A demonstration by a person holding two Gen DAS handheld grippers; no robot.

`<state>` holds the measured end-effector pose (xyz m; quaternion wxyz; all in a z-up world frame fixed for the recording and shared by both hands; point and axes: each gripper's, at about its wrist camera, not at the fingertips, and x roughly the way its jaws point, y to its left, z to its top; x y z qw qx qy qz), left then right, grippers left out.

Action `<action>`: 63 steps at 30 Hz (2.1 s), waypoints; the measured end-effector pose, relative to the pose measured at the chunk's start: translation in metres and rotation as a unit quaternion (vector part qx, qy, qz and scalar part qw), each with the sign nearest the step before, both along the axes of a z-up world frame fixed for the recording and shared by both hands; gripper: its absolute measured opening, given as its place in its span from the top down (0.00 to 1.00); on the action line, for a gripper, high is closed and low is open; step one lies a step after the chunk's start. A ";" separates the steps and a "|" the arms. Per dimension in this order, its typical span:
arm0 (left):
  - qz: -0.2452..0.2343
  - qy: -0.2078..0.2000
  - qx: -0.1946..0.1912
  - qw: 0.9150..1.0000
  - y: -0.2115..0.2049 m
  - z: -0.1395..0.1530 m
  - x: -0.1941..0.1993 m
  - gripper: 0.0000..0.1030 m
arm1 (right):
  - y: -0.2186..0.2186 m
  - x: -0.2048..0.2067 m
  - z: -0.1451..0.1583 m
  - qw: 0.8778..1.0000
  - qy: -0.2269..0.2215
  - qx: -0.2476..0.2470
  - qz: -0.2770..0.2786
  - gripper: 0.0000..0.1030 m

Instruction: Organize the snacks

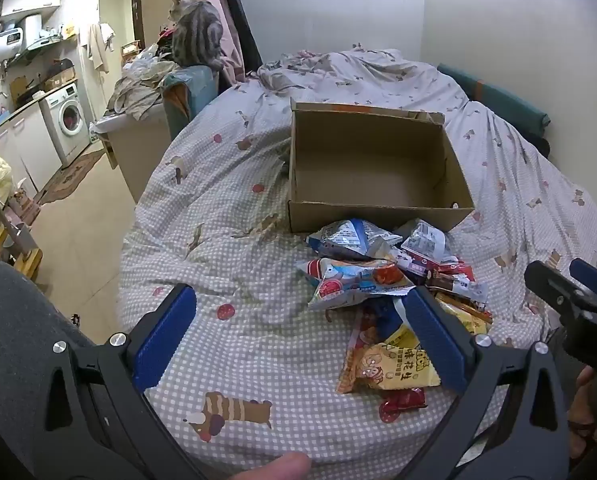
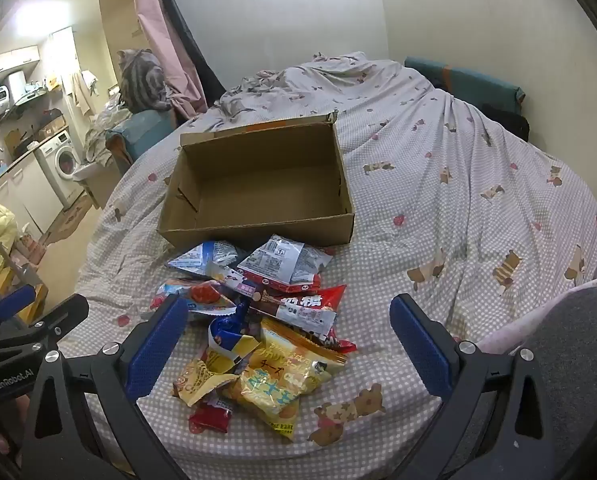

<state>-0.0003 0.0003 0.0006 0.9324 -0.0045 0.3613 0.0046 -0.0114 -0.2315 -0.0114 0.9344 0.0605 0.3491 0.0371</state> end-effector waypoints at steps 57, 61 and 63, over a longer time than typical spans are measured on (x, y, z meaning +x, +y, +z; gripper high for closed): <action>-0.001 -0.001 0.001 1.000 0.001 0.002 0.000 0.00 | 0.002 0.000 -0.002 1.000 -0.001 -0.001 0.001 0.00; -0.002 -0.001 0.001 1.000 0.002 0.003 0.000 0.00 | 0.002 0.000 -0.002 1.000 -0.002 -0.001 0.001 0.00; -0.002 -0.001 0.001 1.000 0.001 0.002 0.000 0.00 | 0.002 0.000 -0.003 1.000 -0.002 -0.001 0.001 0.00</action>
